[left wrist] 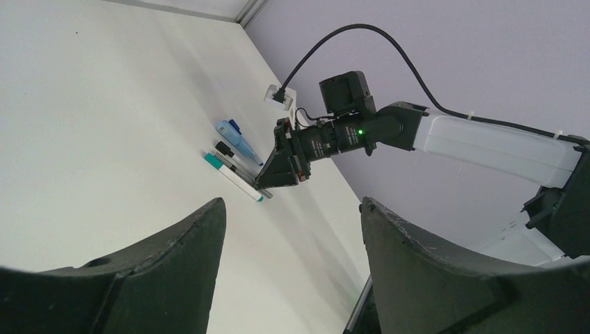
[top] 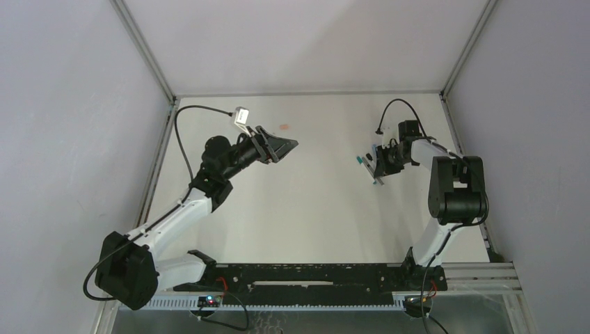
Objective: Insert the pens into the pen caps
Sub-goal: Place the pen at the center of the board, then move the pen to the center of the board.
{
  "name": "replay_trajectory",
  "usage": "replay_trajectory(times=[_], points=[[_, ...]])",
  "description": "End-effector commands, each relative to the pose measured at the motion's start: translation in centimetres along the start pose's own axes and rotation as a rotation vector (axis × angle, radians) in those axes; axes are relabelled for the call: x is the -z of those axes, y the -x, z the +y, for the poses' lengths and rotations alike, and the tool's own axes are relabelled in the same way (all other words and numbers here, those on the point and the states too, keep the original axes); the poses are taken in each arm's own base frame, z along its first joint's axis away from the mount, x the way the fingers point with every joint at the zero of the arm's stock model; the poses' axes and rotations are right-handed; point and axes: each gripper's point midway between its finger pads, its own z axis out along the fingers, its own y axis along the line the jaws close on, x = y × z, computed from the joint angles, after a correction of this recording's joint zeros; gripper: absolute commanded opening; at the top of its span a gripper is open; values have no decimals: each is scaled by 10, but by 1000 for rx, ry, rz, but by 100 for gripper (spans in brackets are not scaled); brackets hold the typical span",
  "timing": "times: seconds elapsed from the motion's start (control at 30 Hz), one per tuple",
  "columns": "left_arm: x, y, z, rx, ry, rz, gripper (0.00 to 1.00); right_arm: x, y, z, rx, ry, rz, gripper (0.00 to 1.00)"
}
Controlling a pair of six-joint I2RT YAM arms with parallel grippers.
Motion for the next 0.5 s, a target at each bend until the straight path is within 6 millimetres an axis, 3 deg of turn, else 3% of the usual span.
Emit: replay_trajectory(times=[0.0,0.23,0.47], points=[[1,4,2,-1,-5,-17,75,23,25,1,30,-12,-78,29],[0,-2,31,-16,134,28,75,48,34,10,48,33,-141,30],[1,-15,97,-30,433,135,72,75,39,27,84,119,-205,30]])
